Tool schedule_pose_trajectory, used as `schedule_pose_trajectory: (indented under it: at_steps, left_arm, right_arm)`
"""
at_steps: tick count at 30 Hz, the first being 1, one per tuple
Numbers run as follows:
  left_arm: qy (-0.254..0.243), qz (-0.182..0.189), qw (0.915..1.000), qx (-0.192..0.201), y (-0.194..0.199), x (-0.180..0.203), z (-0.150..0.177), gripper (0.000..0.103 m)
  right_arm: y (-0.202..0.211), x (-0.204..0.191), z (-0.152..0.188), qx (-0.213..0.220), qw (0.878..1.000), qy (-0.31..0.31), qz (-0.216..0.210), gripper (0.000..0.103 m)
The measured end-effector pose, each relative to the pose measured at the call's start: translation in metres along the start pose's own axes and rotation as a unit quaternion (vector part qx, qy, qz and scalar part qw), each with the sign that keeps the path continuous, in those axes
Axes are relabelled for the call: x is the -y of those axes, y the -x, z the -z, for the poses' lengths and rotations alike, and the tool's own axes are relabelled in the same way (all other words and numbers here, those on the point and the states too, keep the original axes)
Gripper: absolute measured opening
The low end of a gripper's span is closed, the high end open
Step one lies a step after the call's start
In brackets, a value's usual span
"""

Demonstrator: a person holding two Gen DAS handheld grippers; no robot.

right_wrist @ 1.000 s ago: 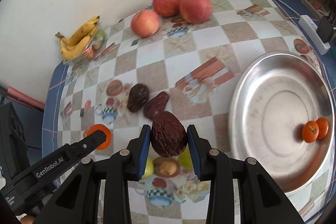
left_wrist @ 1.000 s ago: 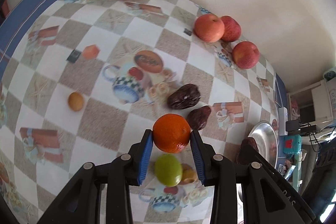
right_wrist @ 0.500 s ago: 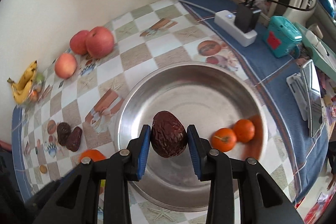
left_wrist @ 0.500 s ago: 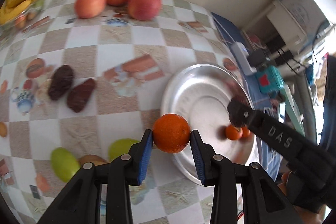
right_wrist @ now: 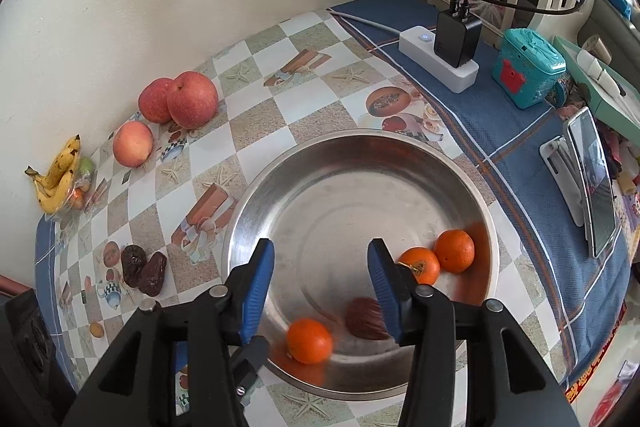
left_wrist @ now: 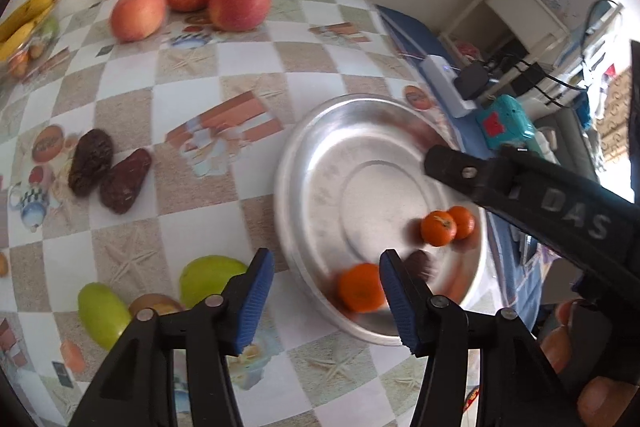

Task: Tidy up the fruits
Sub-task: 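Withdraw both open tools from the plate toward the green jujubes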

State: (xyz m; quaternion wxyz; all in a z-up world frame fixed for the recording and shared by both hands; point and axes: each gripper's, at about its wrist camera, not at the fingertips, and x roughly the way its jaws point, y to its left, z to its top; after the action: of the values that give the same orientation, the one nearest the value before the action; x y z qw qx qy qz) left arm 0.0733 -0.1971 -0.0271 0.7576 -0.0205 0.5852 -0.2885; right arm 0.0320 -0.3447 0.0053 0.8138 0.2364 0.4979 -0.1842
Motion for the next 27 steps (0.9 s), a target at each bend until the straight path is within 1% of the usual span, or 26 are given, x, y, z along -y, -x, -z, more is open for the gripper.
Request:
schedule_pose_trajectory:
  at_steps: [1, 3, 4, 5, 6, 7, 8, 9, 10, 12, 15, 17, 19, 22, 23, 24, 27]
  left_arm:
    - [0.009, -0.011, 0.9999, -0.002, 0.000, -0.006, 0.001, 0.065]
    - [0.036, -0.039, 0.9986, -0.005, 0.004, -0.024, 0.002, 0.068]
    - [0.049, -0.050, 0.9975, -0.007, 0.005, -0.032, 0.003, 0.074]
    - [0.060, -0.059, 0.9964, -0.008, 0.006, -0.040, 0.003, 0.078]
    - [0.075, -0.070, 0.9947, -0.005, 0.010, -0.050, 0.003, 0.082]
    - [0.087, -0.080, 0.9930, 0.000, 0.013, -0.059, 0.005, 0.084]
    - [0.101, -0.089, 0.9909, 0.005, 0.017, -0.067, 0.006, 0.086]
    - [0.115, -0.096, 0.9887, 0.009, 0.021, -0.076, 0.007, 0.092]
    - [0.129, -0.103, 0.9862, 0.013, 0.024, -0.085, 0.008, 0.102]
    - [0.161, -0.120, 0.9792, 0.028, 0.035, -0.104, 0.011, 0.103]
    - [0.205, -0.151, 0.9657, 0.049, 0.052, -0.132, 0.015, 0.103]
    - [0.230, -0.168, 0.9562, 0.067, 0.064, -0.148, 0.017, 0.103]
    - [0.241, -0.183, 0.9496, 0.082, 0.073, -0.158, 0.020, 0.103]
    - [0.243, -0.203, 0.9437, 0.098, 0.086, -0.168, 0.026, 0.103]
    - [0.244, -0.206, 0.9421, 0.102, 0.089, -0.171, 0.027, 0.103]
    - [0.246, -0.209, 0.9406, 0.105, 0.093, -0.173, 0.029, 0.103]
    - [0.250, -0.204, 0.9399, 0.110, 0.097, -0.176, 0.032, 0.103]
  right_arm:
    - [0.000, -0.001, 0.001, -0.001, 1.000, 0.001, -0.001, 0.060]
    - [-0.002, -0.006, 0.002, -0.006, 1.000, 0.010, -0.004, 0.061]
    - [-0.003, -0.009, 0.003, -0.009, 1.000, 0.015, -0.005, 0.061]
    - [-0.004, -0.012, 0.004, -0.011, 1.000, 0.021, -0.005, 0.065]
    - [-0.005, -0.015, 0.006, -0.013, 1.000, 0.026, -0.005, 0.078]
    - [-0.007, -0.018, 0.007, -0.015, 0.999, 0.030, -0.005, 0.083]
    - [-0.007, -0.021, 0.008, -0.016, 0.999, 0.035, -0.007, 0.084]
    - [-0.008, -0.025, 0.009, -0.018, 0.999, 0.040, -0.008, 0.084]
    - [-0.008, -0.029, 0.011, -0.019, 0.999, 0.047, -0.010, 0.084]
    - [-0.009, -0.038, 0.014, -0.019, 0.998, 0.062, -0.012, 0.085]
    - [-0.012, -0.055, 0.020, -0.021, 0.995, 0.091, -0.022, 0.085]
    - [-0.014, -0.068, 0.025, -0.031, 0.993, 0.105, -0.052, 0.085]
    - [-0.015, -0.078, 0.030, -0.034, 0.990, 0.114, -0.075, 0.085]
    - [-0.014, -0.096, 0.038, -0.033, 0.986, 0.138, -0.086, 0.087]
    - [-0.014, -0.101, 0.041, -0.035, 0.985, 0.148, -0.085, 0.094]
    - [-0.016, -0.106, 0.043, -0.041, 0.983, 0.160, -0.083, 0.096]
    - [-0.020, -0.115, 0.050, -0.056, 0.979, 0.181, -0.081, 0.096]
